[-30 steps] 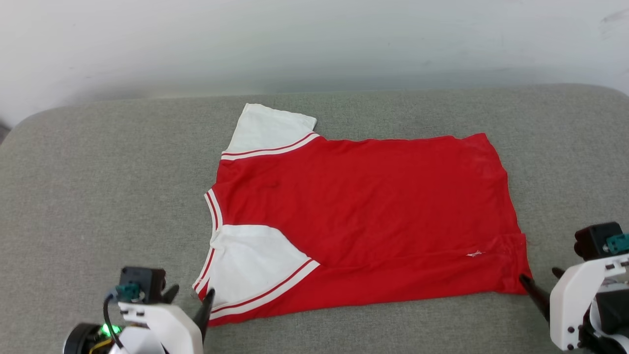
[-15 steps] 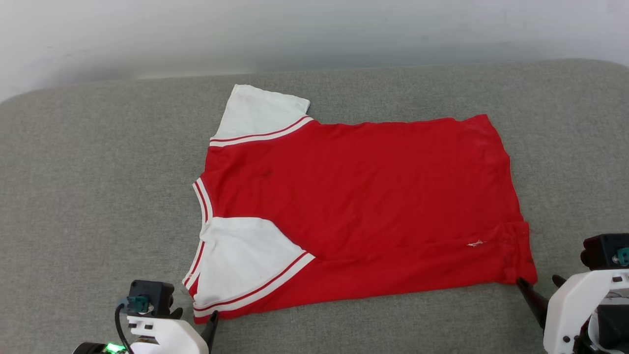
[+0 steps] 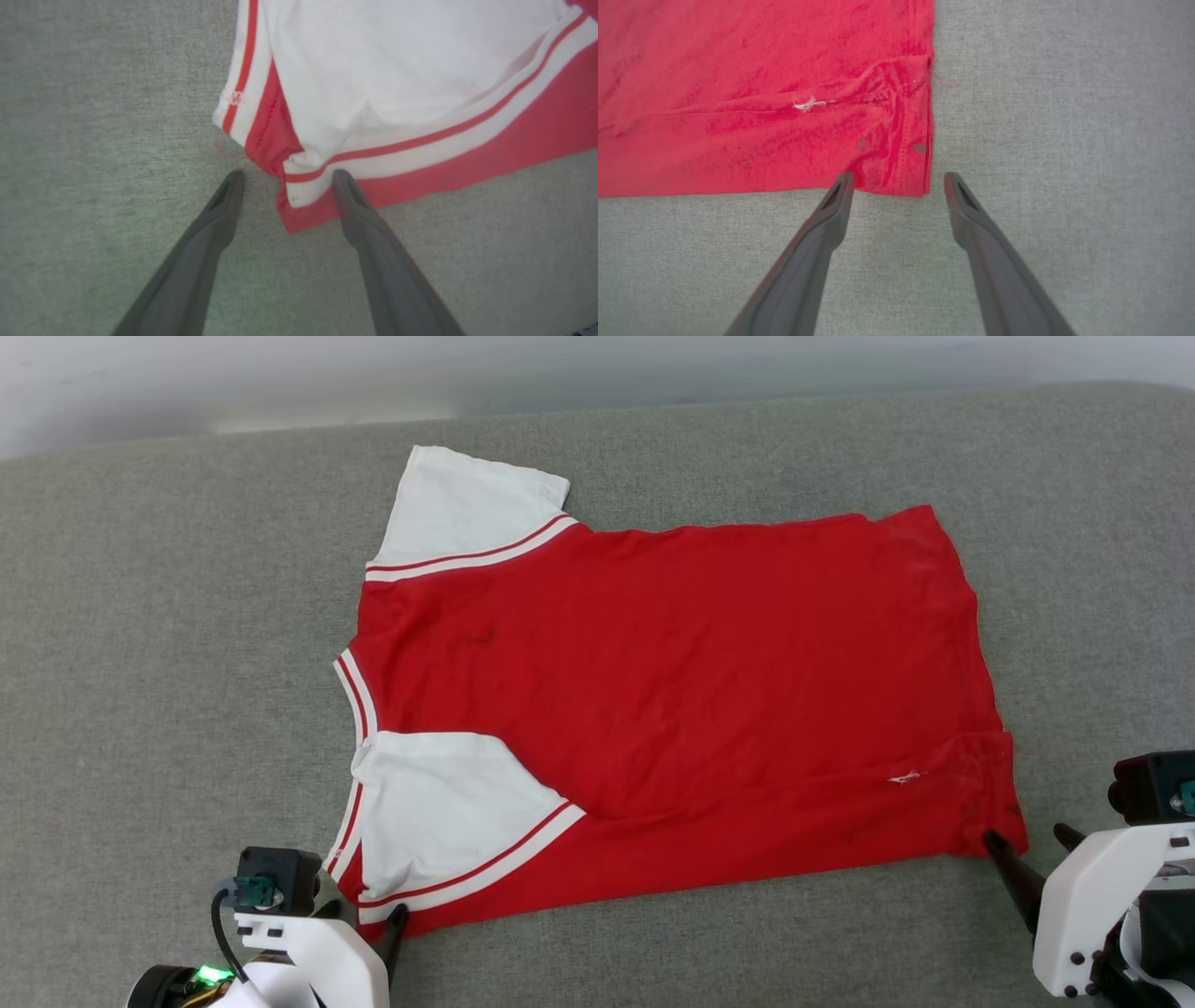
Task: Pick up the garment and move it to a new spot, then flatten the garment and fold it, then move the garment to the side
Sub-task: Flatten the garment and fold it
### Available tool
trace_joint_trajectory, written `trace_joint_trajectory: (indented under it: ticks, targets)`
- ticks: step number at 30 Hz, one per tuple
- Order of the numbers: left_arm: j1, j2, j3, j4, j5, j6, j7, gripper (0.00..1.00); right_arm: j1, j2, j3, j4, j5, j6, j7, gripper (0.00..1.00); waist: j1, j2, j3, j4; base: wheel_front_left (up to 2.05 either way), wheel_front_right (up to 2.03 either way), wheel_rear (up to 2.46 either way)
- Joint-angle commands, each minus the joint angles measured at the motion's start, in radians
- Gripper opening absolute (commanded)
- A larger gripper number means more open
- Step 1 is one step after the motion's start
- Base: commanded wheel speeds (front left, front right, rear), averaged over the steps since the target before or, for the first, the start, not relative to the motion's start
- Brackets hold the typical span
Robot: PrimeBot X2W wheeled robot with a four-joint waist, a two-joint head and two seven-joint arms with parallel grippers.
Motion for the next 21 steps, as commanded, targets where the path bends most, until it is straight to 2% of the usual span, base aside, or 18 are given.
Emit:
trace_joint_trajectory:
  ticks: [1, 2, 3, 4, 6, 10, 21]
  targets:
    - [0.026, -0.018, -0.034, 0.046, -0.017, -0.007, 0.027, 0.95, -0.012, -0.006, 0.001, -0.004, -0.002, 0.0, 0.003, 1.0, 0.0, 0.0, -0.001, 0.001, 0.0, 0.0, 0.0]
    - [0.031, -0.025, -0.041, 0.055, -0.021, -0.011, 0.031, 0.5, -0.011, -0.007, 0.006, -0.005, -0.002, 0.0, 0.005, 1.0, 0.0, 0.0, -0.004, 0.002, 0.0, 0.0, 0.0]
    - [0.037, -0.034, -0.048, 0.059, -0.029, -0.019, 0.035, 0.12, -0.008, -0.006, 0.009, -0.004, 0.001, 0.0, 0.008, 1.0, 0.0, 0.0, -0.008, 0.004, 0.0, 0.0, 0.0]
    - [0.04, -0.044, -0.054, 0.063, -0.038, -0.03, 0.034, 0.0, -0.005, -0.006, 0.01, -0.003, 0.003, 0.0, 0.007, 1.0, 0.0, 0.0, -0.013, 0.006, 0.0, 0.0, 0.0]
    - [0.039, -0.054, -0.056, 0.067, -0.047, -0.048, 0.021, 0.0, -0.001, -0.014, 0.006, -0.005, -0.003, 0.0, 0.012, 1.0, 0.0, 0.0, -0.026, 0.011, 0.0, 0.0, 0.0]
    - [0.017, -0.051, -0.039, 0.058, -0.028, -0.057, -0.02, 0.0, 0.0, -0.022, -0.011, -0.005, -0.026, 0.0, 0.023, 1.0, 0.0, 0.0, -0.048, 0.023, 0.0, 0.0, 0.0]
    - [-0.035, 0.004, -0.001, -0.13, 0.046, -0.008, -0.058, 0.0, -0.052, -0.051, -0.034, 0.092, -0.115, 0.0, 0.048, 1.0, 0.0, 0.0, -0.029, 0.076, 0.0, 0.0, 0.0]
